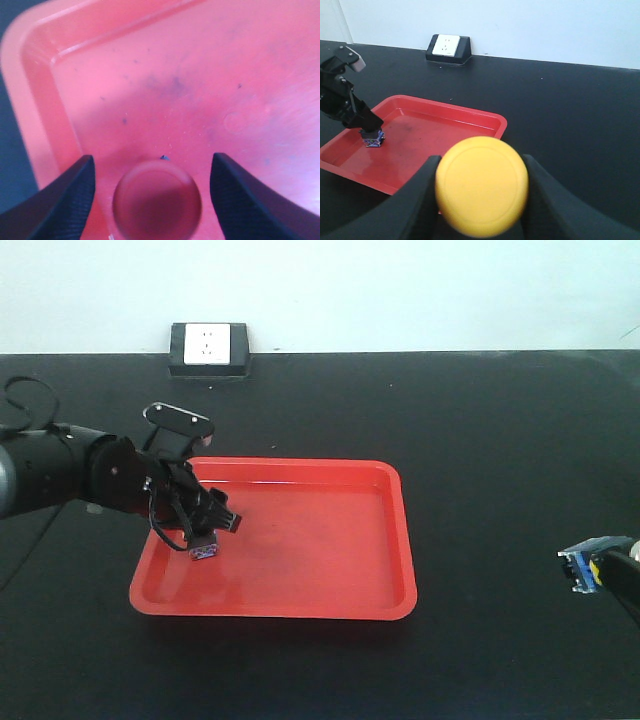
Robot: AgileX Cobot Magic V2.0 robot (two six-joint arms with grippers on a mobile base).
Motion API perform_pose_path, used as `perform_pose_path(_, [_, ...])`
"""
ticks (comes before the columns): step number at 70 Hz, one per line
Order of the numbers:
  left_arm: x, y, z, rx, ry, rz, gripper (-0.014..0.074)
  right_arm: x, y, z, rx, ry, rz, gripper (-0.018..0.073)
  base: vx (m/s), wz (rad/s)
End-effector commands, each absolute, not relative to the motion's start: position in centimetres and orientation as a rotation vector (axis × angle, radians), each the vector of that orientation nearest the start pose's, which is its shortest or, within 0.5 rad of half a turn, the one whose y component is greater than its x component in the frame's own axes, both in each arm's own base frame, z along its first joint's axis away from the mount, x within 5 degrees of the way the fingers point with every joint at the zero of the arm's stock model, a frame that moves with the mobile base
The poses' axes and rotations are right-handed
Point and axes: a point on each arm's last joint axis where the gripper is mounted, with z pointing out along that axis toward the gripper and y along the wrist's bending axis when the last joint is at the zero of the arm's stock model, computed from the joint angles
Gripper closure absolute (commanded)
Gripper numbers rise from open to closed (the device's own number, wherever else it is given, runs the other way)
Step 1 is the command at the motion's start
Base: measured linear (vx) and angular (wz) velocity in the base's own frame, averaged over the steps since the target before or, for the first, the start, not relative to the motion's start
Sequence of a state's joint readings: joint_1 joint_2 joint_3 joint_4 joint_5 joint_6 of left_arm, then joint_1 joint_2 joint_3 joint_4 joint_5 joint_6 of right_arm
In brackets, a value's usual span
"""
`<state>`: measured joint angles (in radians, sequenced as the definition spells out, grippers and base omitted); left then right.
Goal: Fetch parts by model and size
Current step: 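Open the left gripper and lift it away from the tray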
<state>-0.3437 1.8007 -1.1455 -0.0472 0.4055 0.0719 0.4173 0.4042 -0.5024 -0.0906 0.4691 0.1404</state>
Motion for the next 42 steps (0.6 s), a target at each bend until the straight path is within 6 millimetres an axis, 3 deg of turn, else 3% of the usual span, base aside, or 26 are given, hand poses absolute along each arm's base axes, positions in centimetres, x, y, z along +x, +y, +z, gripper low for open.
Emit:
perform_pose_path(1, [34.9, -12.9, 25.3, 0.435, 2.325, -0.188, 0.0114, 8.2, 3.2, 32.7, -0.297, 1.743, 0.298, 0.0569, 0.00, 0.00])
perform_pose_path(15, [31.8, -11.7, 32.6, 0.398, 2.116, -0.218, 0.0114, 8.2, 3.2, 32.7, -0.297, 1.743, 0.298, 0.0569, 0.00, 0.00])
perform_pose_path(26, [27.2, -10.1, 38.4, 0.375, 1.969, -0.239, 0.0114, 8.2, 3.2, 32.7, -0.297, 1.743, 0.298, 0.0569, 0.00, 0.00])
perform_pose_path(42, [20.8, -7.9, 42.8, 0.376, 1.900, -0.249, 0.0114, 8.2, 3.2, 32.7, -0.297, 1.744, 0.297, 0.0569, 0.00, 0.00])
